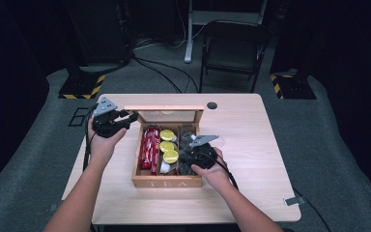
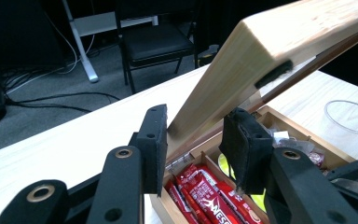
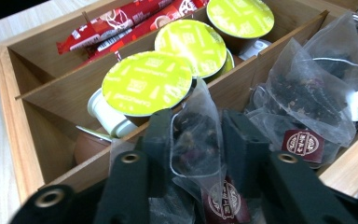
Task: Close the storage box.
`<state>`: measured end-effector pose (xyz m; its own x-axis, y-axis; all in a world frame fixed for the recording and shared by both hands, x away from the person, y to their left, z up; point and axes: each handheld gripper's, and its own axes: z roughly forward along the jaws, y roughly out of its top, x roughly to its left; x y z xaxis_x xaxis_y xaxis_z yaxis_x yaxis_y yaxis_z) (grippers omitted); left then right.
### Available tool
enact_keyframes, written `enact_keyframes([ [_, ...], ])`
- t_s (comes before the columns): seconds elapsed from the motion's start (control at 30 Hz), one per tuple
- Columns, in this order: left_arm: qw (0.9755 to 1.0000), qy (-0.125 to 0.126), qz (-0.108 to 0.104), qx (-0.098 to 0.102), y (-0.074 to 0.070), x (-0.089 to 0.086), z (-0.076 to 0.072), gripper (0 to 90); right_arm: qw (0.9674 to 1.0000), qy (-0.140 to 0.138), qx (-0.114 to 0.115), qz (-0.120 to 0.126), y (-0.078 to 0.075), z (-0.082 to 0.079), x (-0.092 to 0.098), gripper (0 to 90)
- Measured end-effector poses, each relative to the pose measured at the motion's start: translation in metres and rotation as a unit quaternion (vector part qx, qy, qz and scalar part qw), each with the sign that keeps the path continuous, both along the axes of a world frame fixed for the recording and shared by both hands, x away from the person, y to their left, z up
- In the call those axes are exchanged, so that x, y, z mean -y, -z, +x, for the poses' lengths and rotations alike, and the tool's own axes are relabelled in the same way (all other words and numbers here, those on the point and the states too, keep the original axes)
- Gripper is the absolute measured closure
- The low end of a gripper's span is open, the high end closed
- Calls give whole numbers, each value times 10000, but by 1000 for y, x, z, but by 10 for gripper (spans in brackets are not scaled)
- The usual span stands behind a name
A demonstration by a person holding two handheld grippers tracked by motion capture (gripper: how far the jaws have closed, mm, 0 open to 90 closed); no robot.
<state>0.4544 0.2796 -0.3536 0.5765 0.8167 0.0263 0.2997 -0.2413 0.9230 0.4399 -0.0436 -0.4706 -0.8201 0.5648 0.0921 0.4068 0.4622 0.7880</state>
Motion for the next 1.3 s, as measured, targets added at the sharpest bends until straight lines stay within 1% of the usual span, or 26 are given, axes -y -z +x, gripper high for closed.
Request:
enact_keyframes([
  [0.03,10000,1,-1,0,0,0,0,610,10000,25,-20,1,0,-1,-1,690],
  [0.07,10000,2,-1,1,0,0,0,610,10000,2,16,-29,0,-2,0,713],
  [0.2,10000,10,10,-7,0,0,0,610,10000,-29,52,-50,1,-2,1,742],
  [0.27,10000,5,0,4,0,0,0,611,9999,-45,94,-22,0,-3,2,787],
  [0.3,10000,-2,-4,6,0,0,0,610,9999,-11,100,11,-1,-3,3,843],
  [0.33,10000,-4,-7,5,0,0,0,611,9999,-41,135,43,-2,-3,5,868],
  [0.4,10000,-3,-10,-4,0,0,0,610,9998,-29,123,151,-4,-3,6,886],
  [0.43,10000,-4,-10,-4,0,0,0,610,9997,-52,176,148,-5,-3,7,892],
  [0.47,10000,-2,-9,-7,0,0,0,610,9998,-40,141,156,-5,-4,7,895],
  [0.57,10000,-4,-3,-1,0,0,0,610,9998,-56,136,159,-6,-3,7,900],
  [0.7,10000,-8,-5,1,0,0,0,611,9996,-113,220,168,-8,-4,6,900],
  [0.77,10000,-11,-11,3,0,0,0,610,9996,-104,176,204,-11,-5,7,900],
  [0.93,10000,0,-8,-7,0,0,0,610,9990,-96,253,351,-18,-6,9,900],
  [0.97,10000,-7,-12,-3,0,0,0,610,9991,-56,248,353,-19,-7,10,900],
  [1.07,10000,-13,-19,-1,0,0,0,610,9988,-62,317,376,-23,-6,13,900],
  [1.13,10000,-17,-25,0,0,0,1,611,9986,-49,319,426,-25,-7,15,900],
  [1.17,10000,-17,-21,-5,0,0,1,611,9984,-40,368,422,-27,-7,16,900],
  [1.27,10000,-11,-12,-12,0,0,0,611,9982,-56,368,479,-32,-8,20,900],
  [1.3,10000,-11,-8,-14,0,0,0,611,9980,-14,379,500,-34,-9,21,900],
])
